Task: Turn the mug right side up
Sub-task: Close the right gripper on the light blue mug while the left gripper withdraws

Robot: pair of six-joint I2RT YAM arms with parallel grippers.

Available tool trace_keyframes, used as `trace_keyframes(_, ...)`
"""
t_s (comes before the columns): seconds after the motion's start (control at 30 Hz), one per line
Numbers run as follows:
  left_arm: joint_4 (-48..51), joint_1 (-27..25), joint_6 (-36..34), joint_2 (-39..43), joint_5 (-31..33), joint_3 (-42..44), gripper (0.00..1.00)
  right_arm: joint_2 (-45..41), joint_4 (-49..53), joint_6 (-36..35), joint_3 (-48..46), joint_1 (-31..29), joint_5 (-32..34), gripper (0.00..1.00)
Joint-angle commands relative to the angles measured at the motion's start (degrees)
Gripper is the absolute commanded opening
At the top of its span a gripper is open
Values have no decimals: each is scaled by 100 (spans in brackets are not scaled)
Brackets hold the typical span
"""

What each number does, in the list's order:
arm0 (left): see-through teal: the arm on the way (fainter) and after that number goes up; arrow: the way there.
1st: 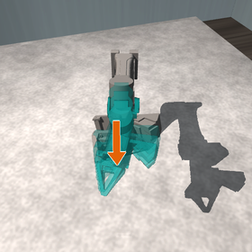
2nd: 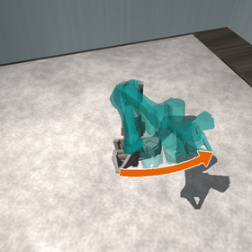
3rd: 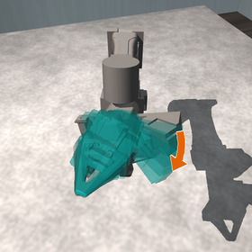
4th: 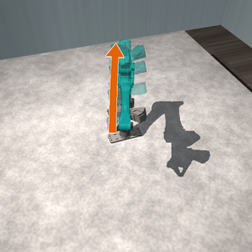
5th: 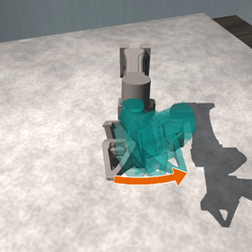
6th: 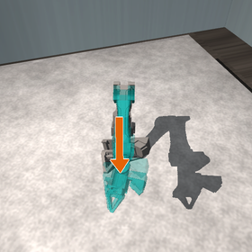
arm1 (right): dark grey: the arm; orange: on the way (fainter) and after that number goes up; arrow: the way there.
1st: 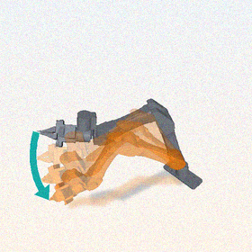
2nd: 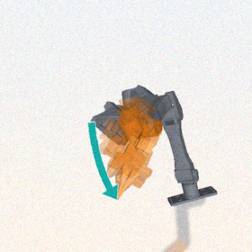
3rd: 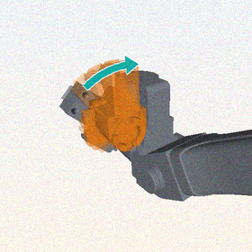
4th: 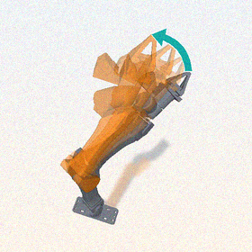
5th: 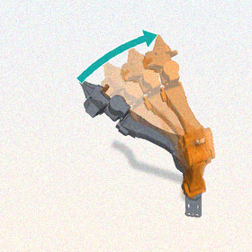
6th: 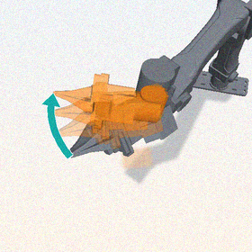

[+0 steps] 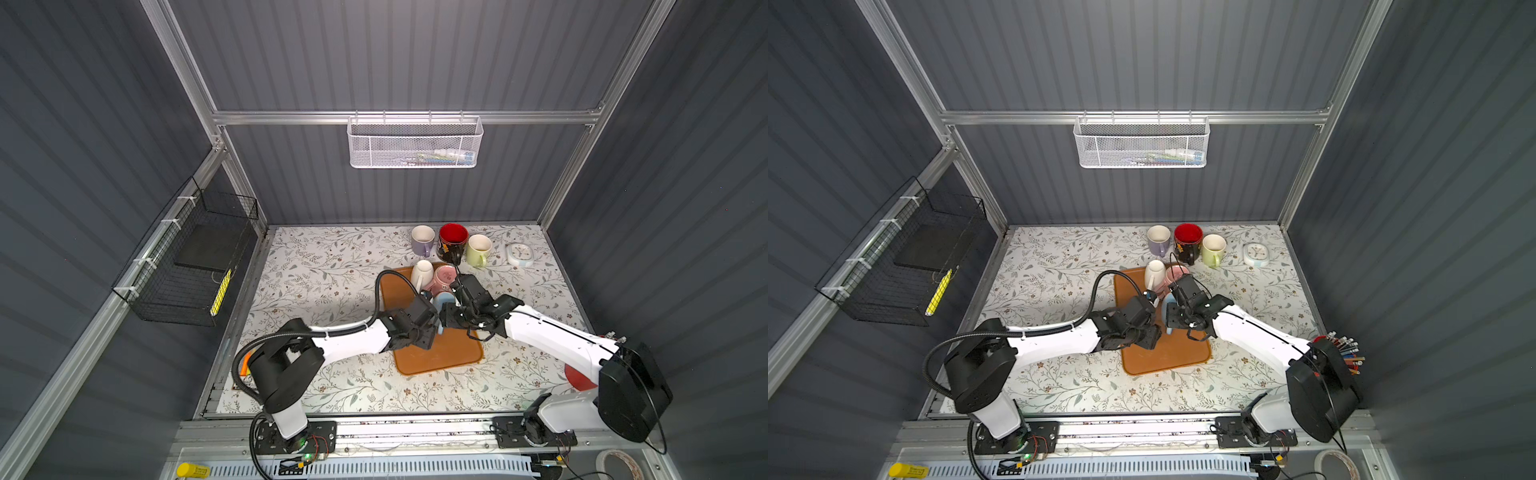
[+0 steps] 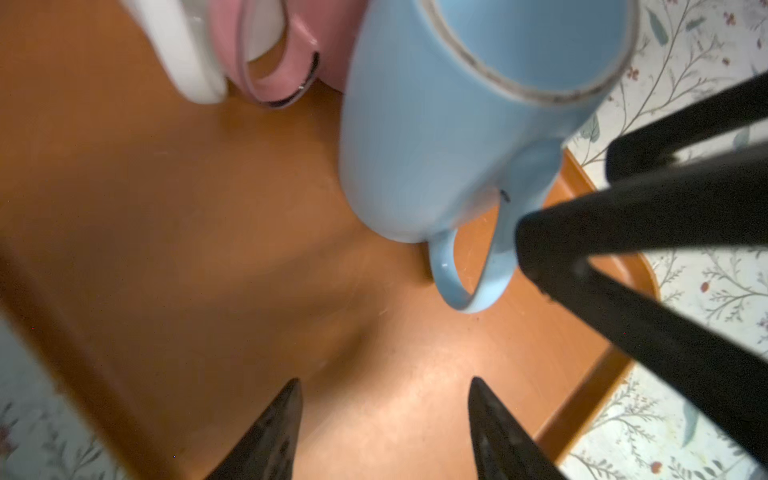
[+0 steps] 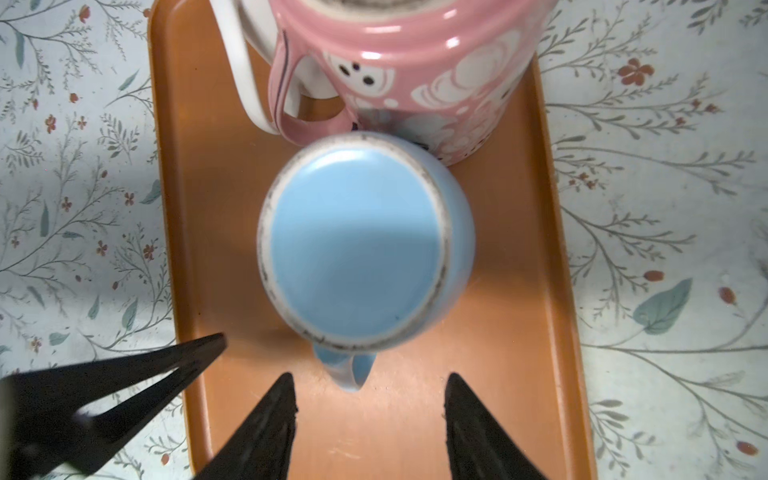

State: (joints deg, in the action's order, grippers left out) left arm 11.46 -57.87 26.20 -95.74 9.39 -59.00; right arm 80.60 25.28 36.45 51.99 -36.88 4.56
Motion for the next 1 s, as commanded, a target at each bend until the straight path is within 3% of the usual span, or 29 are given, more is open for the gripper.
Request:
trace_keyframes(0.0, 57, 8, 62, 560, 504, 368, 70, 203, -3, 278, 272, -129, 437, 58)
trace_keyframes(0.23, 210, 12, 75, 1488, 986, 965, 77, 739, -2, 359, 552, -284, 771, 56)
trace_keyframes(0.37, 279, 11, 61, 1737, 1117, 1155, 79, 955, 87, 337, 562, -311, 846, 46)
trace_keyframes(0.7, 53, 12, 154, 1658, 1156, 1375, 80, 958, 370, 59, 562, -307, 1045, 29)
trace_keyframes(0.97, -63, 9, 73, 1308, 1111, 1224, 81, 1082, 594, -342, 781, -302, 933, 28)
